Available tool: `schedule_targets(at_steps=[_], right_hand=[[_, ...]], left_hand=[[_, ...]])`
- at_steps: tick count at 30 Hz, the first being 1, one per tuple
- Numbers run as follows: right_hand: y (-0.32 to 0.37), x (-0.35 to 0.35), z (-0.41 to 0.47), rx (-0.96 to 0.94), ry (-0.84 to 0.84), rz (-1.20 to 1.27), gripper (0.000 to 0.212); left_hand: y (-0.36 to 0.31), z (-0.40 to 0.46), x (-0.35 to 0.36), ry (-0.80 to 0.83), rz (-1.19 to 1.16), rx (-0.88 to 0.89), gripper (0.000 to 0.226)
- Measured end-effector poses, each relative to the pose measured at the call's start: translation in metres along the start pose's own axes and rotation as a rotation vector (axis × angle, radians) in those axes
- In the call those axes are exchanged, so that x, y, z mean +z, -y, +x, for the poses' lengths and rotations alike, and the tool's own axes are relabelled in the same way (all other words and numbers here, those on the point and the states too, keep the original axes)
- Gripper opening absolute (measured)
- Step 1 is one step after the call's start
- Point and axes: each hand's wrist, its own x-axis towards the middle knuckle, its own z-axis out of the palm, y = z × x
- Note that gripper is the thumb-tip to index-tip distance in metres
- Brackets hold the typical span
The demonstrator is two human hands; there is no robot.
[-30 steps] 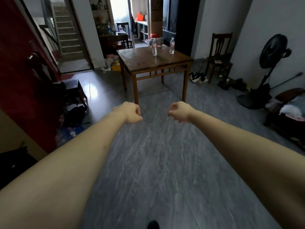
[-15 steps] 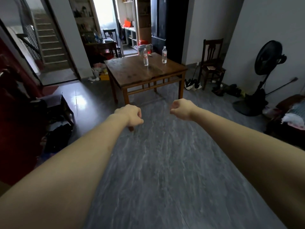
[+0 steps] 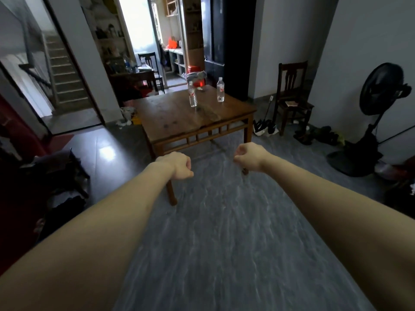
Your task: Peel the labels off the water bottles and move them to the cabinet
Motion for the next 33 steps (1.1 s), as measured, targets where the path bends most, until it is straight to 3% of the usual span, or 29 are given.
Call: schedule_targets(at_steps=[6,11,17,21,25,33], right_hand=[[-0.015,-0.037,0.092,-0.016,-0.006,-0.014,0.03],[-0.018,-0.041,0.169,-0.019,0.037,-0.02,0.03],[-0.014,-0.022,0.278,-0.014,0.106,-0.055,0.021],[0.012,-0.015,0.358,-0.047,0.163,-0.055,0.027],[0.044,-0.026,0.44,-0.081,0.129,-0.064,0.02],[0.056,-0.014,0.566,-0.061,0.2,-0.097,0.045]], left_hand=[[-0.019,0.101,-0.04,-0.03,0.008,0.032,0.027],[-0.015,0.176,-0.047,-0.016,-0.037,0.038,0.017],[0.025,0.269,-0.053,0.041,-0.025,0.006,0.016],[0.068,0.334,-0.072,0.029,-0.03,-0.03,0.013],[0.111,0.401,-0.108,0.013,-0.046,-0.066,0.011],[0.127,0.524,-0.143,0.021,-0.025,-0.05,0.026]])
